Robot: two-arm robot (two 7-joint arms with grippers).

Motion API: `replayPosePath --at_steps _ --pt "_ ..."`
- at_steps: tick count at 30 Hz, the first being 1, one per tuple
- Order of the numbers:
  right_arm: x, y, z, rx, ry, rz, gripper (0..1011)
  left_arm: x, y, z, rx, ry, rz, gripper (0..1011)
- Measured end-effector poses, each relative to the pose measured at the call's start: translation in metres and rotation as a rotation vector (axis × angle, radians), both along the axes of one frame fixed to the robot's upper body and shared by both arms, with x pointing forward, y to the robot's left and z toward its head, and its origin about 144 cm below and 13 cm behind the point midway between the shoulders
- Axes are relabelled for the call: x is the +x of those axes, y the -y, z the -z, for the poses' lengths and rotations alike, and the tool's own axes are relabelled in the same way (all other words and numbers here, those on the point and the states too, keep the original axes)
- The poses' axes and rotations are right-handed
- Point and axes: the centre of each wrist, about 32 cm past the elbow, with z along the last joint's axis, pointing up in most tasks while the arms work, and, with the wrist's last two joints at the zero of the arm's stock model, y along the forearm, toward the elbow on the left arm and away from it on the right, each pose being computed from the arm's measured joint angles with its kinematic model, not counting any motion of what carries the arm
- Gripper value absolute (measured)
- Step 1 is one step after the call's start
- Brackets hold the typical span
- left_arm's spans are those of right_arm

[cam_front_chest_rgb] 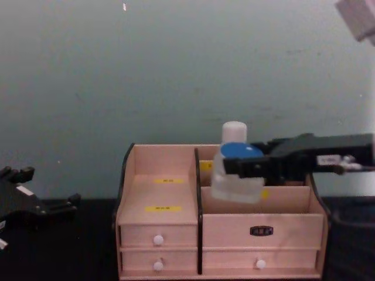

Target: Pick up the facial cleanser and watermelon frost from the table and place them into the tiered storage box.

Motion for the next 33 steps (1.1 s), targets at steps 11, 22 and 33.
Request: replayPosePath --at_steps 11,22,33 --pt "0.038 -0.033 -0.008 -0.003 -0.007 -0.034 723 0.0 0.0 0.0 0.0 0.0 0.0 1001" --pt "0.065 -0.057 -0.011 0.014 -0.016 -0.053 723 0.0 0.0 0.0 0.0 0.0 0.0 1001" --pt "0.086 -0.074 -0.007 0.019 -0.042 -0.056 723 0.0 0.0 0.0 0.0 0.0 0.0 1002"
